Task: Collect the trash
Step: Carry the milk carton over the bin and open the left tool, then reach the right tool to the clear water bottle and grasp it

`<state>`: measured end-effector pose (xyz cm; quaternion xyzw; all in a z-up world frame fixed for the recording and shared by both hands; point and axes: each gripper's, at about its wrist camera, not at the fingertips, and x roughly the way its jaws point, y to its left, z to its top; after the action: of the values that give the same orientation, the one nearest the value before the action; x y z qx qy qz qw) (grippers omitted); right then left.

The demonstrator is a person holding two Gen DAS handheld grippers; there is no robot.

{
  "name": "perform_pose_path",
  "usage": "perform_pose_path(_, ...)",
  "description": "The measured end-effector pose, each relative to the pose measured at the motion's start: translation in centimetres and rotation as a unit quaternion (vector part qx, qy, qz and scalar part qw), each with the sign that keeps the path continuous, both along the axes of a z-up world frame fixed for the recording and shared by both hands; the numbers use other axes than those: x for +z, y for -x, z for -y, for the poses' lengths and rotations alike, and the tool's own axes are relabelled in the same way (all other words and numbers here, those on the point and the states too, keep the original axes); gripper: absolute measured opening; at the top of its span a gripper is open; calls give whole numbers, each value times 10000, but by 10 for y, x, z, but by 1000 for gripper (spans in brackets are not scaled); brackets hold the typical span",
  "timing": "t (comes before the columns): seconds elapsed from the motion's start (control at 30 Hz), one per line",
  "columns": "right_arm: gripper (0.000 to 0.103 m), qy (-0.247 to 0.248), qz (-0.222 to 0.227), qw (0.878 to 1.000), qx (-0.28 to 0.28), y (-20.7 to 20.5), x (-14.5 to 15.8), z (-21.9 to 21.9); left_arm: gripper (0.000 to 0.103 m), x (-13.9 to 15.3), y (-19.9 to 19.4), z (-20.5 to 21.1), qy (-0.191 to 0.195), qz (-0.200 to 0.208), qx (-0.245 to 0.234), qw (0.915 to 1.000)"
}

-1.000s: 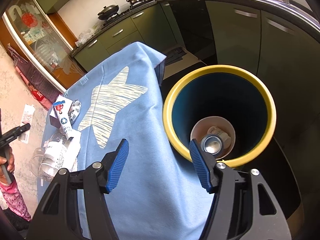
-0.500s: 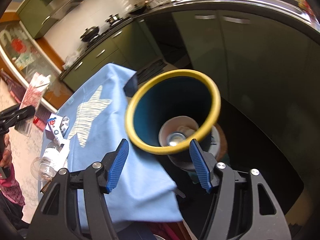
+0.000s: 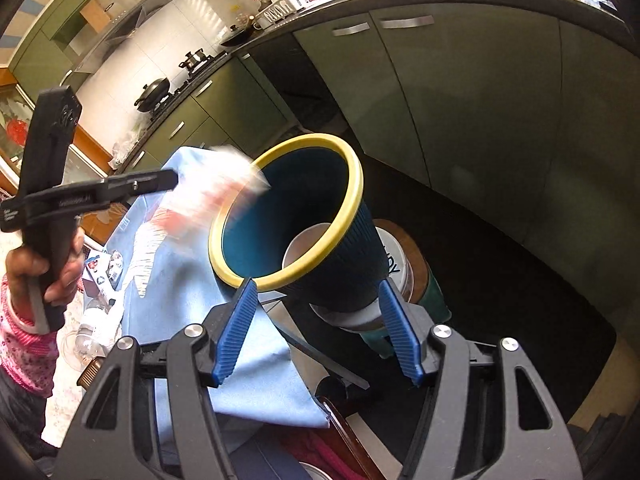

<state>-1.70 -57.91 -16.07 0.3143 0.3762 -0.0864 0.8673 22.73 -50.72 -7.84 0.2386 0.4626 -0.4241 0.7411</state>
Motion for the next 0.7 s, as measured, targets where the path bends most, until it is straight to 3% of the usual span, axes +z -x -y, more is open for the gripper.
perform_pose_path(0.2,60,2,-44,9999,107,-5,-2,-3,94,53,12,-60,812,530,224,9950)
perform_pose_path(0.37,61,37,-99,9993,360,-19,-2,-18,98,97,22,-156,1622,820,940,9788)
perform_pose_path(0.47,61,90,-150,9983,564,-32,0,-33,98,109,26,-232,1854,1161,1641,9619)
perform_pose_path(0.57,61,175,-181,9958,876,-50,3,-56,98,106,28,-294,1794,1559,2206,9460)
perform_pose_path(0.7,61,272,-222,9893,1419,-77,7,-96,98,91,27,-378,1834,1827,3035,9170)
